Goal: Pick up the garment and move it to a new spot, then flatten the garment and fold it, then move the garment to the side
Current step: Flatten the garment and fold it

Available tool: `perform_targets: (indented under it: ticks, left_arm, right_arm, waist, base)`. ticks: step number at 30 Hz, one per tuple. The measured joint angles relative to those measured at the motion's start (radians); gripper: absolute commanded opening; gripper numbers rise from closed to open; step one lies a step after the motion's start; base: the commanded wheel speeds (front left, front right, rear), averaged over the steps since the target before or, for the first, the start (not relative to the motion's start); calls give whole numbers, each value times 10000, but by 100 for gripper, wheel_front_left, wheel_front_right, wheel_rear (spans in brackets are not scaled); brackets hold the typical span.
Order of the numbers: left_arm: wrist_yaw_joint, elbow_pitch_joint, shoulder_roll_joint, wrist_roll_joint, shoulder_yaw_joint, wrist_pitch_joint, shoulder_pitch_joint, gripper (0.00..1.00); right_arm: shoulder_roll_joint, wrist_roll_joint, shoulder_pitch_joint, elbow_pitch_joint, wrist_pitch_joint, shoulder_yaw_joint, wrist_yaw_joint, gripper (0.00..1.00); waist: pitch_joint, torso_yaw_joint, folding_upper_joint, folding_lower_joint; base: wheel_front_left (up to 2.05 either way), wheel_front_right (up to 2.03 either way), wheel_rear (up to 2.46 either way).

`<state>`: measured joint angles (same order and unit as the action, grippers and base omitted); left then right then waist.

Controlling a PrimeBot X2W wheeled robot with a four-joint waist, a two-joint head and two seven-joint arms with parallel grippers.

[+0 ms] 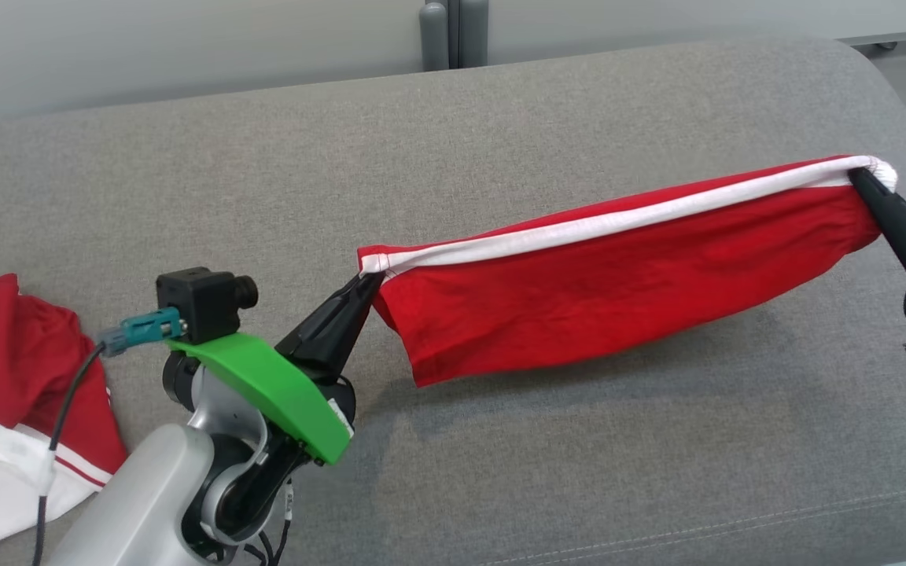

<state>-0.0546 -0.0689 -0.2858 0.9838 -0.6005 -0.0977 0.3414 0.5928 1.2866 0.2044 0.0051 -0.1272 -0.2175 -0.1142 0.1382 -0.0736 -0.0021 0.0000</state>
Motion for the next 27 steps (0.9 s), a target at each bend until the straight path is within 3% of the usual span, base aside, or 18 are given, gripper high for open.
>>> perform_targets:
  ticks: [10, 14, 17, 20, 24, 27]
  left_arm:
    - [-341, -3290, -895, 604, 715, -696, -508, 0]
    - [-441, -4575, -1001, 752, 1149, -970, -452, 0]
    - [-606, -4972, -1122, 809, 1444, -1358, -202, 0]
    - [-650, -4915, -1145, 1229, 1532, -1877, 49, 0]
    - [-704, -3678, -1156, 1597, 1565, -2769, 666, 0]
    - [-704, -2316, -1011, 1806, 1741, -3306, 1584, 0]
  right_arm:
    - [1093, 750, -993, -3358, 268, 1726, 13, 0]
    - [1712, 1175, -1309, -4220, 90, 2483, 357, 0]
    - [1831, 1634, -1460, -4577, -472, 2322, 543, 0]
    - [1918, 1983, -1616, -4631, -1097, 1712, 675, 0]
    - [1774, 2151, -1354, -4481, -1687, 769, 1007, 0]
    - [1147, 2447, -35, -4052, -1864, 366, 1599, 0]
  waist:
    - [-617, -160, 0, 0]
    - [-602, -224, 0, 0]
    - [-434, -202, 0, 0]
    - [-157, -149, 0, 0]
    - [286, -48, 0, 0]
    - [642, 62, 0, 0]
  base:
    - [0, 0, 0]
    - [0, 0, 0]
    - [0, 0, 0]
    - [0, 0, 0]
    - [0, 0, 0]
    - [0, 0, 0]
